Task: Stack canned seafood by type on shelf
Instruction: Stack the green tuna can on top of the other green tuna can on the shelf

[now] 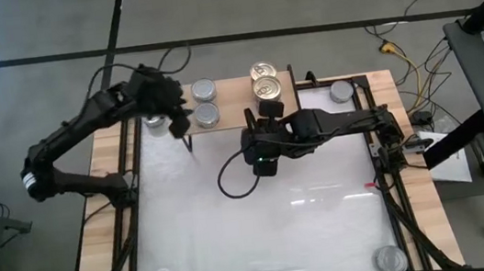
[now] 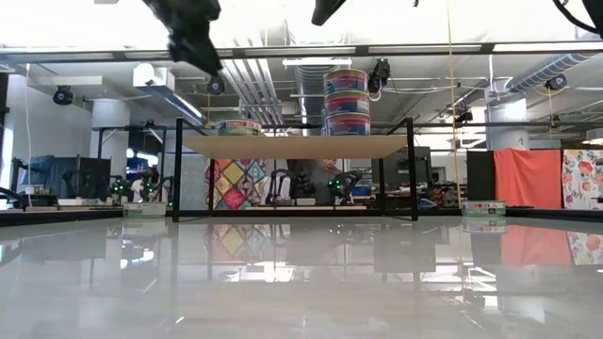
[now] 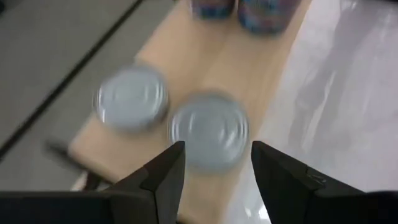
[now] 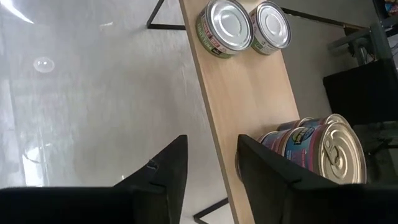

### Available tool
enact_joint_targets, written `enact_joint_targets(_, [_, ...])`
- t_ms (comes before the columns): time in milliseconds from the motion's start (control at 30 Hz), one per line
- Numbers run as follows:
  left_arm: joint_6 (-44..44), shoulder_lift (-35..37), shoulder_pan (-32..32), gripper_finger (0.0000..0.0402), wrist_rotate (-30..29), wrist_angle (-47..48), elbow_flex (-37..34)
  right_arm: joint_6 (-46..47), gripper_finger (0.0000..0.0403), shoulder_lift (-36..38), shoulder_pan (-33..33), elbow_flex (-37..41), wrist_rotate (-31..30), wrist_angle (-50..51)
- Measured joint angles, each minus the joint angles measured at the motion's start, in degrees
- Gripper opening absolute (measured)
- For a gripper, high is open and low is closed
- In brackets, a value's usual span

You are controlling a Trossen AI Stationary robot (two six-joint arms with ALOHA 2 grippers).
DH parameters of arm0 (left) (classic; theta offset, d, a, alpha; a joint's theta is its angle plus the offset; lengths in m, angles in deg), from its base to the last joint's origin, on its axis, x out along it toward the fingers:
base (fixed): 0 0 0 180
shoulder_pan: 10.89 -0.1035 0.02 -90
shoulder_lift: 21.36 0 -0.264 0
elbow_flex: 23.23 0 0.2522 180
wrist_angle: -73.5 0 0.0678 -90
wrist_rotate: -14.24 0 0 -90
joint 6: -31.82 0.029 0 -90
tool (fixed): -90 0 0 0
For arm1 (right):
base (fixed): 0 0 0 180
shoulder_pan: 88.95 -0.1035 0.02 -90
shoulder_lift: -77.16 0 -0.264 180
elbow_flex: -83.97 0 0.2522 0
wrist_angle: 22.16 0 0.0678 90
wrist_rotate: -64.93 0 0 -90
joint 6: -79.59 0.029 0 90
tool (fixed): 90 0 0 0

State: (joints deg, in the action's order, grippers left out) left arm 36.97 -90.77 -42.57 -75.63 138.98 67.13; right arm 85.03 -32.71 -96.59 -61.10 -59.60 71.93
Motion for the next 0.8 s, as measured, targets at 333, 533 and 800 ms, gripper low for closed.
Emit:
enact_joint_targets(333, [-8.2, 11.7, 0.5, 0.0156, -2.5, 11.3, -6.4, 0.2, 0.0162, 0.0, 0.0, 0.7, 0.0, 0.0])
enact_joint_targets(533, [-15.8, 18.5, 0.5, 0.0153, -2.5, 9.6, -15.9, 0.2, 0.0171, 0.0, -0.3, 0.7, 0.0, -0.1])
enact_joint_targets(800, [-24.0, 24.1, 0.6, 0.0153, -7.2, -2.3, -31.3, 4.5, 0.0176, 0.0, -0.7, 0.7, 0.1, 0.7])
